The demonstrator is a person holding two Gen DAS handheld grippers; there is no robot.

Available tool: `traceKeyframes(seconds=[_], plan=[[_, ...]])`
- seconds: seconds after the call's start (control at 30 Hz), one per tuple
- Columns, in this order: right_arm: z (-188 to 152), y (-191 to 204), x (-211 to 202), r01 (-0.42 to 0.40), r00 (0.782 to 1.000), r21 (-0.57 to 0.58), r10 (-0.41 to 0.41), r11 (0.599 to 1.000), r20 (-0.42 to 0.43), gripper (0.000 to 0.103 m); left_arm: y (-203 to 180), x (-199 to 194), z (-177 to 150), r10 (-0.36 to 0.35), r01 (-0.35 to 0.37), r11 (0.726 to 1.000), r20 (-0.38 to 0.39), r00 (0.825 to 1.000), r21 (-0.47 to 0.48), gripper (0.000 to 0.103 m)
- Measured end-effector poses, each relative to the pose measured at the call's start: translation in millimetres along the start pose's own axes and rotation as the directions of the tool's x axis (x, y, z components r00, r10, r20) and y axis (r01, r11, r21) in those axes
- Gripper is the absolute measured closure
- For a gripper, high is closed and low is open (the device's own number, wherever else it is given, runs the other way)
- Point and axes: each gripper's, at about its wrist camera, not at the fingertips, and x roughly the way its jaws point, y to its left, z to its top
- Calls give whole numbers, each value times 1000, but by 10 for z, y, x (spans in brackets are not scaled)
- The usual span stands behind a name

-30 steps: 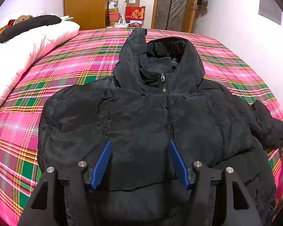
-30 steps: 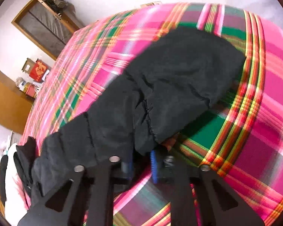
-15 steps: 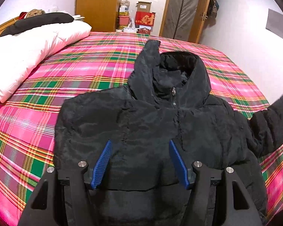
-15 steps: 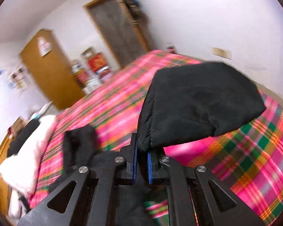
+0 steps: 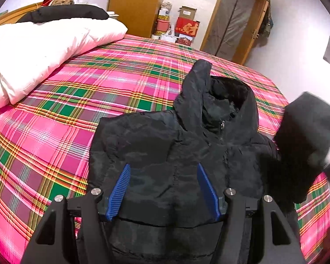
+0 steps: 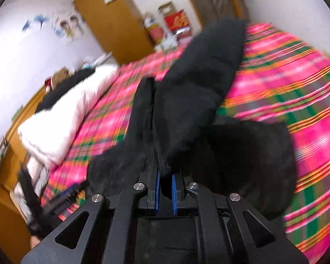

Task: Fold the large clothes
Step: 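Fold the held sleeve across the jacket body and open the right tool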

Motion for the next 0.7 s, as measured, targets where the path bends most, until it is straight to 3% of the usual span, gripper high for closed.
traceKeyframes(seconds=[0.13, 0.23, 0.3, 0.33, 0.53, 0.63, 0.7], plan=[[-166, 60, 470, -34, 994, -4, 33, 999, -100, 89, 89, 8, 29, 3, -3, 999, -2, 1000, -34, 39], [-283, 28, 708, -57, 985, 0, 57, 998, -163, 71, 127, 12, 47, 2, -2, 999, -3, 1000, -50, 39], [-335, 23, 712, -82, 981, -5, 80, 997, -175, 50, 146, 2, 56, 2, -1, 998, 4, 1000, -57, 39], [-353, 60, 691, -95, 980, -18, 91, 995, -176, 48, 154, -5, 64, 2, -1, 998, 9, 1000, -63, 39], [-293, 165, 204, -146, 985, -95, 136, 985, -109, 47, 252, -132, 105, -26, 34, 991, 64, 998, -132, 39], [-232, 0, -65, -107, 994, -108, 105, 988, -29, 47, 243, -196, 133, -67, 81, 986, 98, 993, -147, 38], [-193, -169, -157, -31, 999, -106, 33, 994, 18, 47, 148, -192, 133, -120, 133, 983, 108, 987, -127, 38]])
